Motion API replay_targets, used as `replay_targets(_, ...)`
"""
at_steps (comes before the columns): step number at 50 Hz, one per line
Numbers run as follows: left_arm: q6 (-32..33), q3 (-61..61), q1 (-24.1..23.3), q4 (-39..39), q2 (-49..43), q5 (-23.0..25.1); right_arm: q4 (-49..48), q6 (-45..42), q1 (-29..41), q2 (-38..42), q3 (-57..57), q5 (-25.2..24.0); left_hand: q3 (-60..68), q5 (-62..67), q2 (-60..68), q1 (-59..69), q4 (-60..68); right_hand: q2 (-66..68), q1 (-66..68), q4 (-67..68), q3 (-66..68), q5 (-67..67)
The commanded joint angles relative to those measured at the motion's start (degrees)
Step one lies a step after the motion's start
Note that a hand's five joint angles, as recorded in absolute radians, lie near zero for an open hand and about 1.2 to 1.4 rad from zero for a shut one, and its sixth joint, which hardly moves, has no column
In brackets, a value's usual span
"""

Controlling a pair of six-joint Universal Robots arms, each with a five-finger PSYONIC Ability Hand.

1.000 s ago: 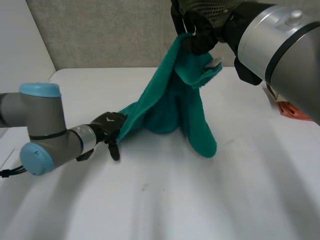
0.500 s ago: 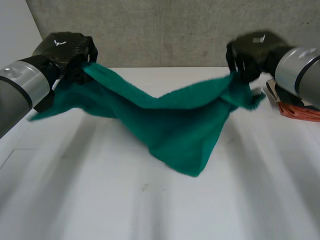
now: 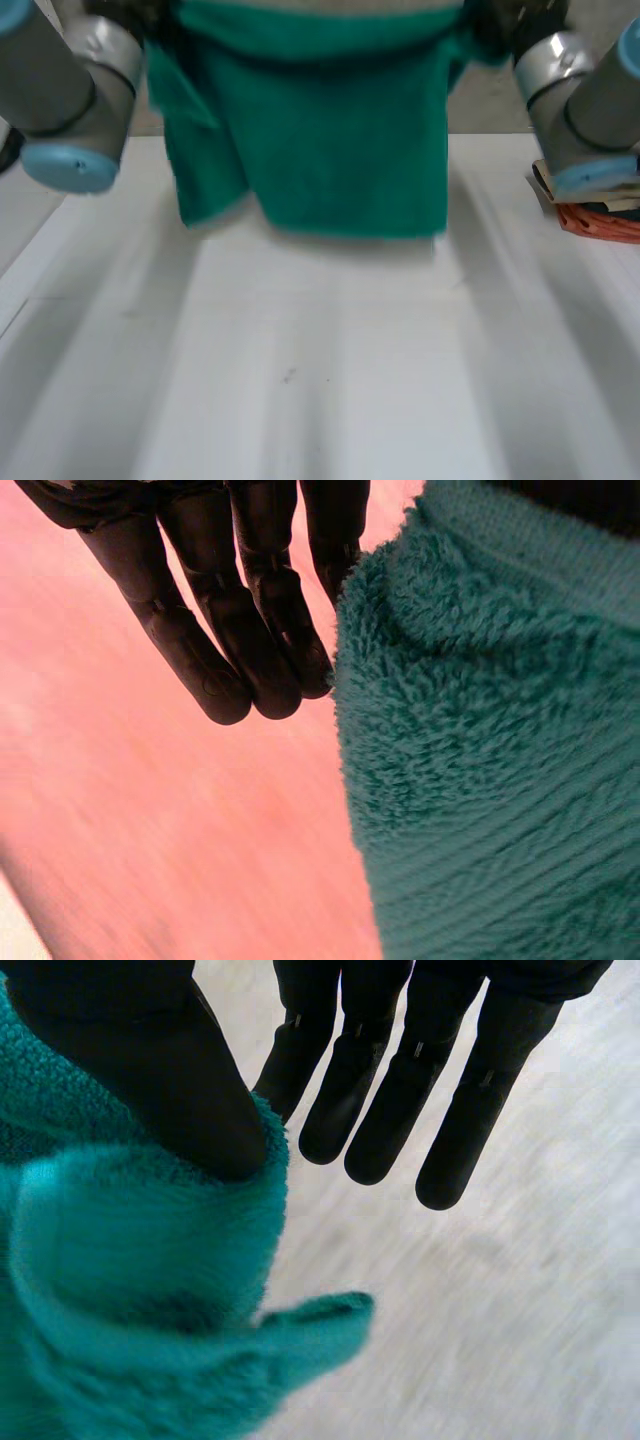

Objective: Fold the laundry.

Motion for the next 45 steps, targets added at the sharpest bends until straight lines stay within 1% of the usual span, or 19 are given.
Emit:
replay_targets(1, -3.3, -11.4, -1.0, 7.5, 8.7, 4.7, 6.4, 3.6, -0.2, -6.5, 2.7, -1.7, 11.9, 13.5, 11.4, 12.7, 11.5, 12.6, 15.2, 11.3, 11.8, 12.9)
replay_targets(4, -2.6, -17.4, -0.3, 5.8, 9.3, 6.5, 12.5, 3.5, -0.6, -8.1, 6.2, -4.6, 11.9, 13.5, 11.4, 12.7, 11.5, 12.6, 15.2, 11.3, 11.8, 12.9)
replay_targets(9, -1.3, -26.0, 0.8, 4.7, 8.6, 5.9, 19.8, 2.3, -2.2, -8.9, 11.6, -8.2, 11.9, 13.5, 11.4, 12.7, 11.5, 12.6, 15.2, 11.3, 11.8, 12.9)
replay_targets(13, -0.4, -31.8, 1.6, 4.5, 5.9, 5.8, 24.0, -0.6, -2.8, -8.6, 17.2, -9.1, 11.9, 13.5, 11.4, 12.7, 11.5, 12.6, 15.2, 11.3, 11.8, 12.9)
replay_targets(14, 0.2, -33.4, 1.8, 4.3, 4.0, 5.8, 25.3, -2.4, -3.0, -8.0, 19.2, -9.1, 8.9, 10.5, 8.4, 9.7, 8.5, 12.6, 15.2, 11.3, 11.8, 12.9)
replay_targets(19, 3.3, -35.8, 2.5, 2.5, -2.4, 5.4, 27.2, -7.9, -3.2, -4.5, 25.2, -8.9, 6.2, 7.8, 5.7, 7.0, 5.8, 12.6, 15.2, 11.3, 11.8, 12.9)
replay_targets(23, 8.2, -35.2, 2.5, -1.1, -6.2, 4.5, 28.2, -11.9, -3.0, -1.8, 28.0, -8.4, -1.2, 0.4, -1.7, -0.4, -1.6, 12.6, 15.2, 11.3, 11.8, 12.9)
replay_targets(25, 10.3, -34.5, 2.6, -3.0, -7.1, 3.9, 28.5, -13.0, -2.9, -1.2, 29.1, -7.8, -8.1, -6.5, -8.6, -7.2, -8.5, 12.6, 15.2, 11.3, 11.8, 12.9)
replay_targets(26, 10.7, -34.2, 2.6, -3.4, -7.4, 3.7, 28.5, -13.0, -2.9, -1.3, 29.3, -7.7, -11.5, -9.8, -11.9, -10.6, -11.8, 12.6, 15.2, 11.3, 11.8, 12.9)
replay_targets(27, 11.2, -33.8, 2.8, -3.9, -7.8, 3.0, 28.5, -12.9, -2.9, -1.3, 29.6, -7.5, -18.5, -16.9, -18.9, -17.6, -18.9, 12.6, 15.2, 11.3, 11.8, 12.9)
replay_targets(35, 11.3, -32.7, 4.5, -3.9, -8.6, 0.4, 28.4, -12.2, -2.7, -1.9, 31.0, -6.6, -39.4, -37.8, -39.8, -38.5, -39.7, 12.6, 15.2, 11.3, 11.8, 12.9)
replay_targets(38, 11.2, -33.1, 4.8, -3.9, -8.3, -0.4, 28.5, -12.6, -3.0, -2.0, 31.0, -6.0, -44.3, -42.7, -44.7, -43.4, -44.6, 12.6, 15.2, 11.3, 11.8, 12.9)
replay_targets(45, 10.9, -35.7, 5.3, -3.9, -5.1, -0.7, 28.6, -14.2, -4.5, -2.9, 30.8, -3.6, -48.8, -47.2, -49.3, -48.0, -49.2, 12.6, 15.2, 11.3, 11.8, 12.9)
